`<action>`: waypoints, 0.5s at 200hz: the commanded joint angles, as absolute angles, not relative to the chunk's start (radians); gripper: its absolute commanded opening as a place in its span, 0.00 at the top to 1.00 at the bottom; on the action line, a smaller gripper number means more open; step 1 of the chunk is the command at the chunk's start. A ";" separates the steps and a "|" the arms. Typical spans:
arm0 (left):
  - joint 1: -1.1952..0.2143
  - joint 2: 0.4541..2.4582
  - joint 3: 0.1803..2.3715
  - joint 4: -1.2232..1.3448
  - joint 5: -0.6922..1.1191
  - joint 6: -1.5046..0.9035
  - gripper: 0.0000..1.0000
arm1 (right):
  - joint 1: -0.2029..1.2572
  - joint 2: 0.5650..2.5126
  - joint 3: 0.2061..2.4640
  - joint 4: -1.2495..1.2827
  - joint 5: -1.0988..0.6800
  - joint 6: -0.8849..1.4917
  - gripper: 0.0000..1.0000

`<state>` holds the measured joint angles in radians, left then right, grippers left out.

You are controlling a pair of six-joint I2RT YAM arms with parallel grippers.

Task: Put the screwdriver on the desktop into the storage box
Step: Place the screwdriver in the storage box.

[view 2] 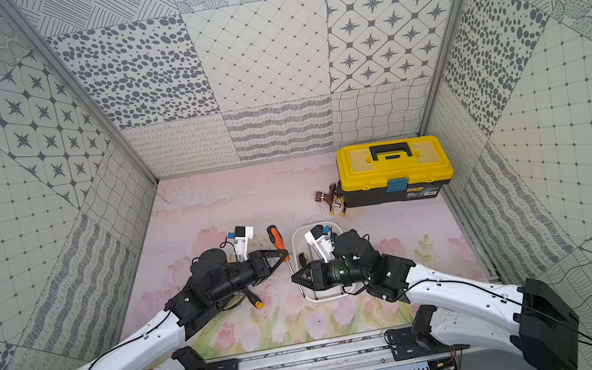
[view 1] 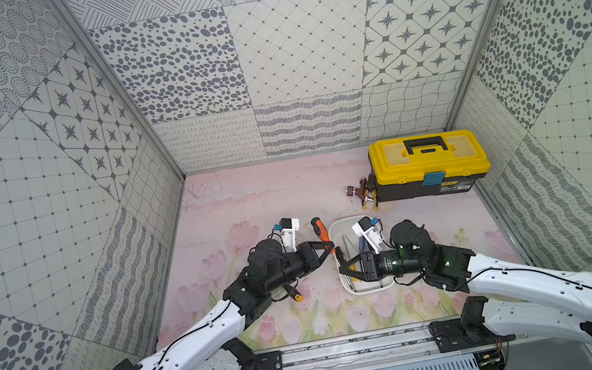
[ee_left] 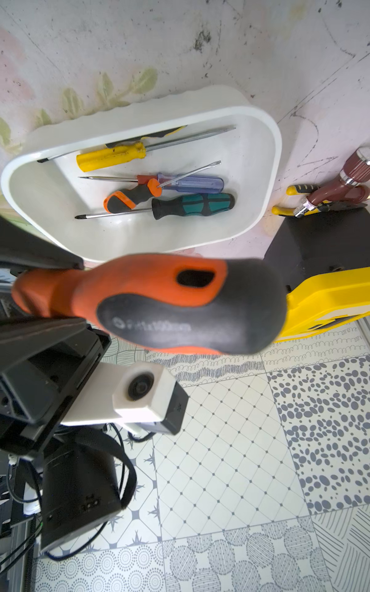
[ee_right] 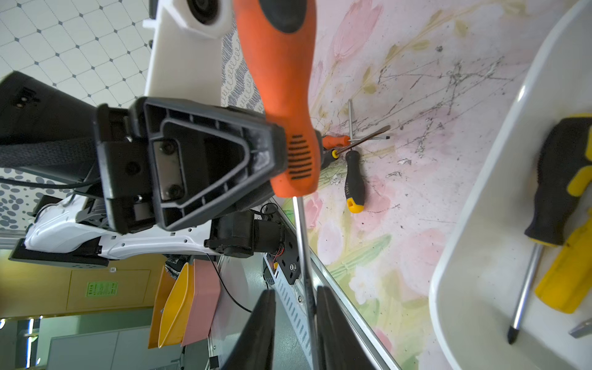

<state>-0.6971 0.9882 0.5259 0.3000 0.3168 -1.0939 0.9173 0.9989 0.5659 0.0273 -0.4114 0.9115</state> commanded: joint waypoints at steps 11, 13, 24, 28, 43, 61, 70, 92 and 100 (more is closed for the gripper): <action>-0.687 0.986 0.520 0.469 0.355 -1.135 1.00 | 0.916 1.010 0.589 0.047 -0.407 0.902 0.77; -0.686 0.986 0.520 0.470 0.355 -1.135 1.00 | 0.916 1.011 0.590 0.046 -0.407 0.901 0.77; -0.685 0.984 0.520 0.472 0.356 -1.135 1.00 | 0.917 1.013 0.595 0.038 -0.403 0.897 0.77; -0.683 0.985 0.520 0.472 0.358 -1.136 1.00 | 0.916 1.013 0.596 0.035 -0.402 0.895 0.77; -0.683 0.987 0.521 0.469 0.354 -1.132 1.00 | 0.917 1.013 0.601 0.031 -0.401 0.890 0.88; -0.683 0.987 0.521 0.451 0.345 -1.123 1.00 | 0.916 1.004 0.607 0.017 -0.392 0.881 1.00; -0.682 0.988 0.523 0.432 0.338 -1.117 1.00 | 0.917 0.997 0.612 0.001 -0.380 0.874 1.00; -0.680 0.988 0.547 0.342 0.309 -1.087 0.86 | 0.916 0.987 0.635 -0.073 -0.321 0.852 1.00; -0.681 0.987 0.553 0.303 0.289 -1.074 0.70 | 0.917 0.991 0.650 -0.115 -0.291 0.843 1.00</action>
<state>-0.6861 0.9890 0.5247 0.3462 0.3309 -1.1416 0.9241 1.0065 0.5983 -0.0166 -0.3988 0.8585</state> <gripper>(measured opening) 0.260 0.099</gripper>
